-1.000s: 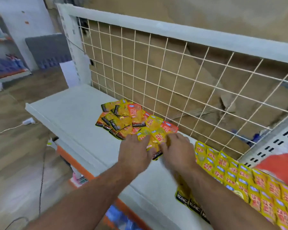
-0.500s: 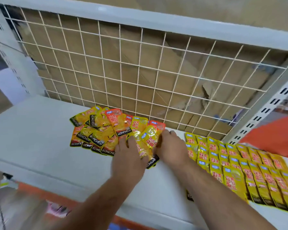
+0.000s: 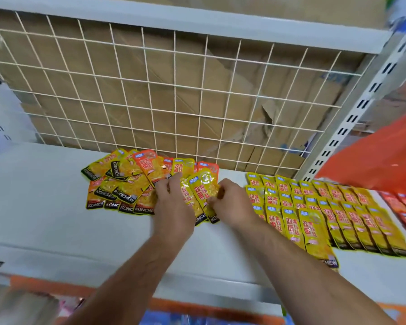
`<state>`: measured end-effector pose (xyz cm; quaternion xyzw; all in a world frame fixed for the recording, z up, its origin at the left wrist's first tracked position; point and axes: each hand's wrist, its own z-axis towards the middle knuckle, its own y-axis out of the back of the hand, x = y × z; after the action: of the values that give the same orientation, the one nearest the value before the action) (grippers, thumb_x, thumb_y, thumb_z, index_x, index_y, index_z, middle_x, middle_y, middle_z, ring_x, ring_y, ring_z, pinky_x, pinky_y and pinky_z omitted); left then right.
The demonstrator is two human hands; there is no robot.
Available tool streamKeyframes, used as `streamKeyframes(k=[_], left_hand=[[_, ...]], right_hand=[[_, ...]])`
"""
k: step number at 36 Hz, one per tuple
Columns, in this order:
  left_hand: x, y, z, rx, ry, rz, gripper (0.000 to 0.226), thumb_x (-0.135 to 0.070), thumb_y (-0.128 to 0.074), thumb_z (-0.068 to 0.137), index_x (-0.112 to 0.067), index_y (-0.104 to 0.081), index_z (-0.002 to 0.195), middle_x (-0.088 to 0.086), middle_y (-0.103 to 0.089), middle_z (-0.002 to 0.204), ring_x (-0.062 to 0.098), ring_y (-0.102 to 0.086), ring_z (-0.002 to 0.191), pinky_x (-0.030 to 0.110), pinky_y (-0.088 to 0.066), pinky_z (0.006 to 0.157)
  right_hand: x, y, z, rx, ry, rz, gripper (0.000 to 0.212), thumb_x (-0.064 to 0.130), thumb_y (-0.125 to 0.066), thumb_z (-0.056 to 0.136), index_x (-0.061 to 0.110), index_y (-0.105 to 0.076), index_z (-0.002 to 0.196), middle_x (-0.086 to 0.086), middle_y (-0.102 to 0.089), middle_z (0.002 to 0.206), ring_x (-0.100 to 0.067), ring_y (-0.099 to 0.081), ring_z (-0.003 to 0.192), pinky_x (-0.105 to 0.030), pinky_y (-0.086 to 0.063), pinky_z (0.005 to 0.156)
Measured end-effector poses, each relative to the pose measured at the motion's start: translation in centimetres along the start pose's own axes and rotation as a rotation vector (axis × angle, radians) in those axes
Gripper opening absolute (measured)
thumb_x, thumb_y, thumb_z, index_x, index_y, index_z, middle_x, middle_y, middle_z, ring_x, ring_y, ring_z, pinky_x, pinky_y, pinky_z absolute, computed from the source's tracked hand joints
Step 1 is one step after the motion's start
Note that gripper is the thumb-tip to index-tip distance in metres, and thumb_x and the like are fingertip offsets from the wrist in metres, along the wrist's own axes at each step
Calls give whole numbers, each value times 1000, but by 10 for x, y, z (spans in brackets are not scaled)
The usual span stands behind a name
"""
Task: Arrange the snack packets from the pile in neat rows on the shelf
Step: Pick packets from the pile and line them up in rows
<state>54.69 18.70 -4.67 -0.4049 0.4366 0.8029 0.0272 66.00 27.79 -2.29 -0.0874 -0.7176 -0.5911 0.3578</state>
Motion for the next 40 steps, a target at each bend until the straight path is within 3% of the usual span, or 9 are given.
streamKeyframes(k=[5, 9, 13, 16, 23, 28, 32, 36, 40], left_hand=[[-1, 2, -1, 25, 133, -215, 97, 2, -74, 69, -29, -28, 148, 1, -42, 135, 19, -48, 122, 32, -45, 100], [-12, 10, 0, 93, 373, -517, 72, 3, -74, 75, -21, -46, 137, -3, -69, 95, -9, -65, 72, 6, -47, 63], [-14, 10, -6, 127, 470, -572, 22, -2, -76, 73, -20, -65, 80, -1, -74, 80, 12, -70, 69, 31, -56, 72], [-17, 6, -13, 123, 534, -627, 19, -11, -76, 68, -19, -68, 83, 1, -75, 82, 24, -73, 76, 52, -58, 78], [-56, -2, -36, 74, 569, -724, 22, -11, -79, 71, -13, -69, 91, 10, -74, 85, 35, -72, 82, 59, -57, 78], [-99, -23, -68, 50, 584, -712, 16, -3, -76, 77, -14, -68, 86, 9, -72, 79, 28, -69, 70, 46, -57, 73], [-142, -49, -102, 124, 602, -715, 15, 9, -65, 79, 1, -69, 92, 17, -73, 78, 21, -68, 56, 27, -53, 50], [-180, -79, -128, 163, 566, -635, 16, 7, -69, 74, -7, -72, 81, 5, -70, 66, 12, -62, 52, 20, -48, 52], [-208, -105, -146, 154, 556, -530, 19, -2, -78, 74, -16, -67, 81, 4, -70, 74, 17, -61, 61, 29, -52, 64]], right_hand=[[0, -2, -7, 30, -102, 208, 28, 23, -75, 80, 23, -49, 73, 1, -65, 84, -24, -66, 85, -36, -53, 72], [-4, 2, -9, 9, -127, 329, 22, 21, -75, 79, 21, -54, 74, -4, -71, 84, -26, -69, 80, -41, -57, 72], [-13, 7, -15, 2, -138, 398, 18, 17, -75, 82, 19, -59, 74, -5, -73, 81, -25, -69, 75, -40, -56, 70], [-24, 11, -21, -14, -127, 433, 20, 18, -74, 82, 18, -60, 69, -2, -67, 69, -19, -61, 64, -37, -53, 64], [-58, 41, -33, 23, -126, 600, 35, 19, -73, 84, 19, -46, 61, 0, -50, 62, -18, -48, 60, -30, -36, 56], [-99, 76, -51, 61, -93, 658, 41, 17, -74, 83, 21, -38, 64, 0, -38, 63, -16, -39, 60, -27, -26, 52], [-142, 111, -68, 55, -69, 629, 45, 15, -74, 84, 22, -35, 62, 6, -32, 59, -14, -32, 54, -28, -24, 51], [-188, 144, -85, 26, -69, 584, 41, 15, -74, 82, 20, -39, 62, -1, -34, 62, -17, -35, 61, -32, -26, 60], [-230, 170, -102, 32, -146, 661, 29, 19, -74, 83, 20, -47, 72, -7, -39, 66, -17, -39, 60, -31, -28, 60]])
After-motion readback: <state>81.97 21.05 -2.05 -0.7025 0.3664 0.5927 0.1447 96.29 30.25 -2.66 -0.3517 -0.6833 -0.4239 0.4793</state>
